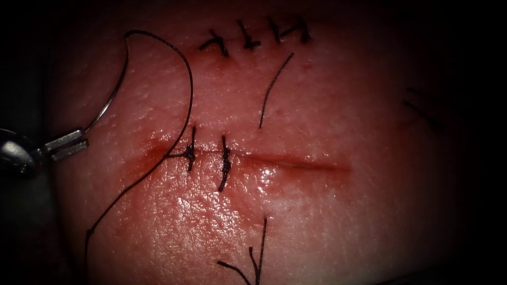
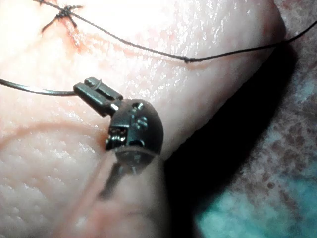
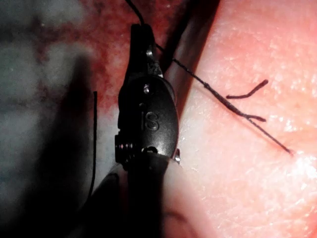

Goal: Wound Closure
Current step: Pull suture through incision until only a short tail is left, then lightly tug on suture tail with right grasper

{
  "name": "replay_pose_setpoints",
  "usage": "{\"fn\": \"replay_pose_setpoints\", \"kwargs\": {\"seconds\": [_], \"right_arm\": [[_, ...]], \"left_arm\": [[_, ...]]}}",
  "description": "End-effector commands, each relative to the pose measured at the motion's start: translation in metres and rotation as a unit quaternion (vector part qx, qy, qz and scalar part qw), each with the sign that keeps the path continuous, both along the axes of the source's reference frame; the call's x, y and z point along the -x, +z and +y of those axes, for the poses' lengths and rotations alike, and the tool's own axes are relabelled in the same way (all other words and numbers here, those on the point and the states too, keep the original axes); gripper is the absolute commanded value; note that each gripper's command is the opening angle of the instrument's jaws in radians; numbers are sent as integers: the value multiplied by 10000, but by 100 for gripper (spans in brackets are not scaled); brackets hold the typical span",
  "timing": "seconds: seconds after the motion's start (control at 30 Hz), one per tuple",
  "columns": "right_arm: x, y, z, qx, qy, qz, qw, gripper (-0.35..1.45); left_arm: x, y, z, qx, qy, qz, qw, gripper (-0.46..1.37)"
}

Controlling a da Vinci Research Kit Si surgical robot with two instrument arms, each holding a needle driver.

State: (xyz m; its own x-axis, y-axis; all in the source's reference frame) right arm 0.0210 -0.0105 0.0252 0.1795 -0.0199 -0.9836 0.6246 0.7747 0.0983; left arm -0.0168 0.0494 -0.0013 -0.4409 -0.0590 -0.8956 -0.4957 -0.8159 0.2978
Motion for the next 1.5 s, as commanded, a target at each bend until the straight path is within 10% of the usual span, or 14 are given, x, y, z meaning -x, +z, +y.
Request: {"fn": "replay_pose_setpoints", "kwargs": {"seconds": [0.03,0.17,0.23,0.33,0.4,1.5], "right_arm": [[0,0,1,-51,47,-73,9999,-35],[5,1,3,-212,185,-166,9995,-35],[9,0,9,-263,499,-285,9980,65],[16,1,16,-271,1094,-380,9929,130],[25,1,22,-232,1489,-528,9872,141],[157,-35,114,-330,2507,-798,9642,127]], "left_arm": [[0,0,0,-14,28,1,10000,-35],[1,1,2,-18,28,-1,10000,-35],[2,1,2,-21,26,-1,10000,-35],[2,1,3,-26,25,-2,10000,-35],[2,1,4,-31,25,-3,10000,-35],[6,1,8,-48,43,-26,10000,-35]]}}
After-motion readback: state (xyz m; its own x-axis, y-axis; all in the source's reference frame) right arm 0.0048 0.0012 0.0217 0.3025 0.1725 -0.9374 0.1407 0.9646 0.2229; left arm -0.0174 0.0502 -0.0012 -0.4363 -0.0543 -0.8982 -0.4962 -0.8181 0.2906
